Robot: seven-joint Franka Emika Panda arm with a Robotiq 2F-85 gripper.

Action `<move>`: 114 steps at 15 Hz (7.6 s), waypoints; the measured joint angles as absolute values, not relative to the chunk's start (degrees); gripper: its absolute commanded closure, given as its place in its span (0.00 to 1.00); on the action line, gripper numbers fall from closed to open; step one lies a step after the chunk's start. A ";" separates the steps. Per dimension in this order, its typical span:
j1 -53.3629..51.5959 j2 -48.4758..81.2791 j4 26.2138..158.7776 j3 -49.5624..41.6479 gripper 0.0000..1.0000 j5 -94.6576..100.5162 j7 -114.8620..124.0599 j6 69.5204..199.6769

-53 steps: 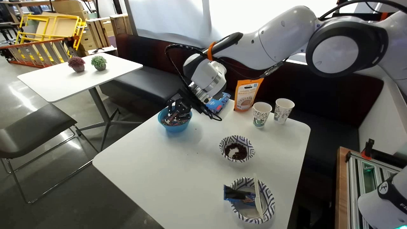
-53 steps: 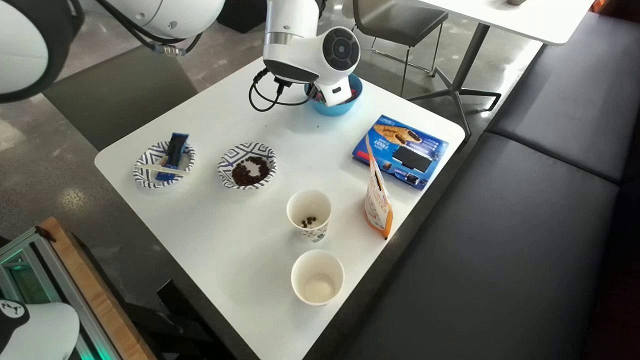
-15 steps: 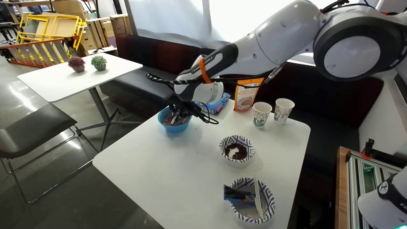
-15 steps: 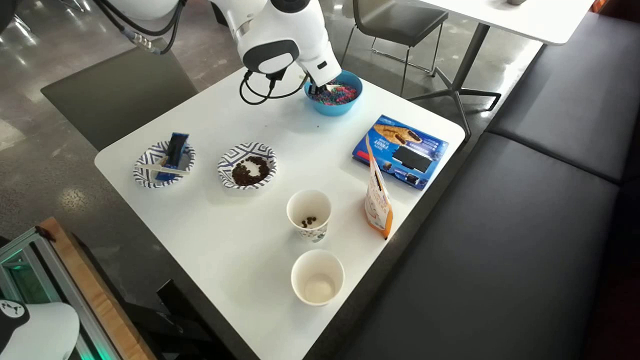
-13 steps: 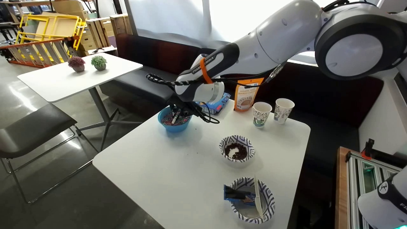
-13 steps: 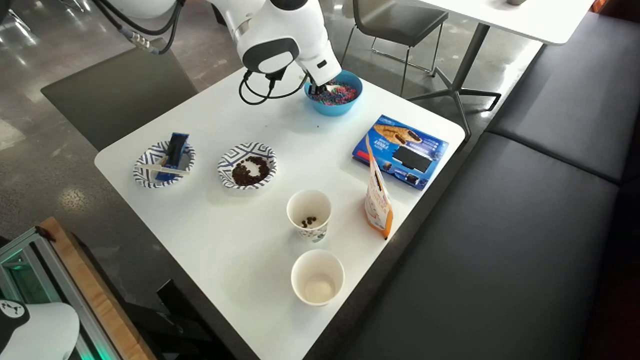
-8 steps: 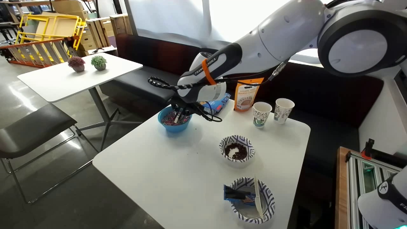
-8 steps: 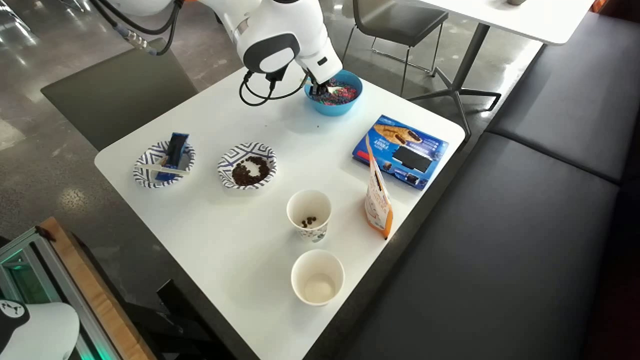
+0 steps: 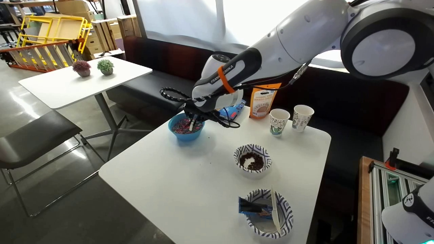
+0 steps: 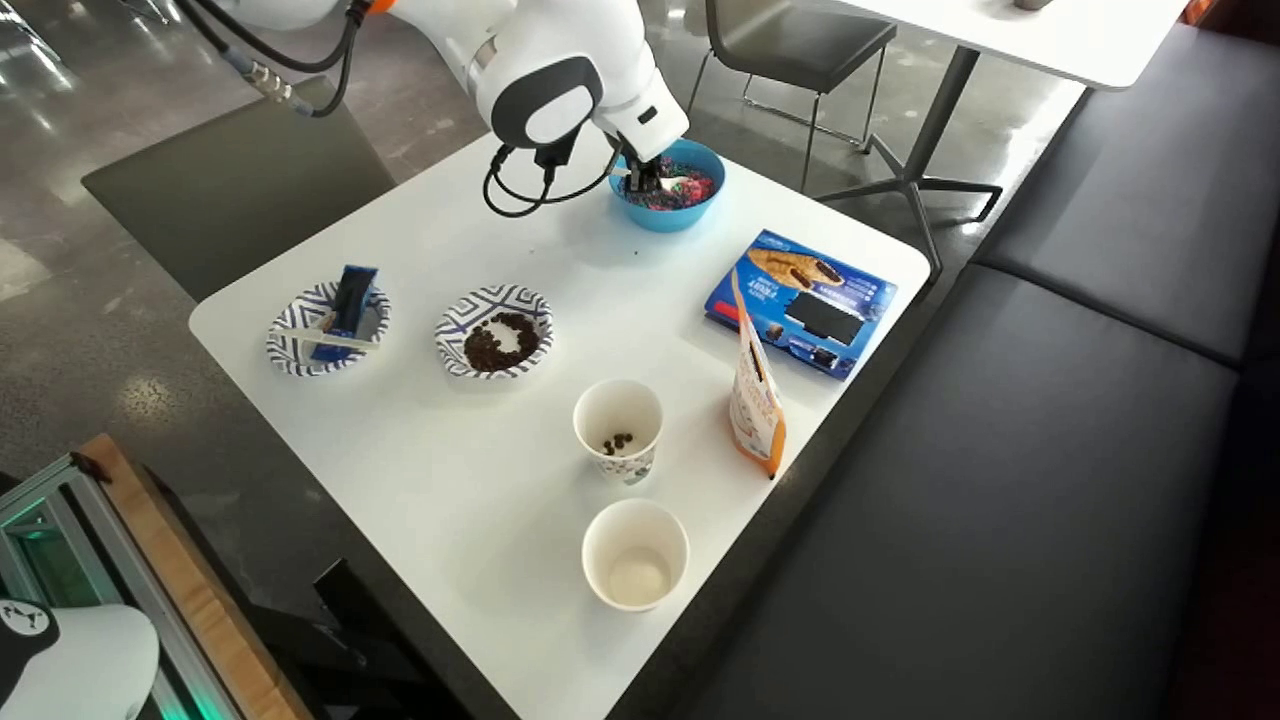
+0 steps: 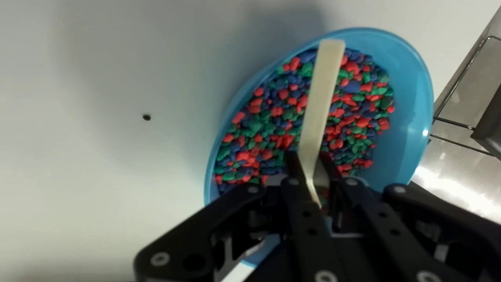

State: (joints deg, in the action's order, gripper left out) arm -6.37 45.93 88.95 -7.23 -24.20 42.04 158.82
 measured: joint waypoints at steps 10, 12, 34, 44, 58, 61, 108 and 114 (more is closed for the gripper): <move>-6.80 45.92 88.95 -8.67 0.96 -18.56 42.16 158.82; -6.81 45.92 88.95 -8.70 0.96 -17.95 42.16 158.82; -6.81 45.51 88.95 -8.62 0.96 -13.05 35.93 158.39; -6.90 45.24 88.95 -9.10 0.96 -11.65 34.75 158.39; -10.64 44.92 88.75 -11.84 0.96 -8.48 34.18 158.39; -15.47 44.39 88.78 -14.86 0.96 -5.10 36.94 158.20; -1.93 -4.91 142.87 -6.04 0.96 35.44 100.33 150.24; 3.89 -11.48 149.11 -5.49 0.96 30.82 98.48 149.64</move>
State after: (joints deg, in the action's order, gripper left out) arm 3.89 -11.48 149.11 -5.49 30.82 98.48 149.64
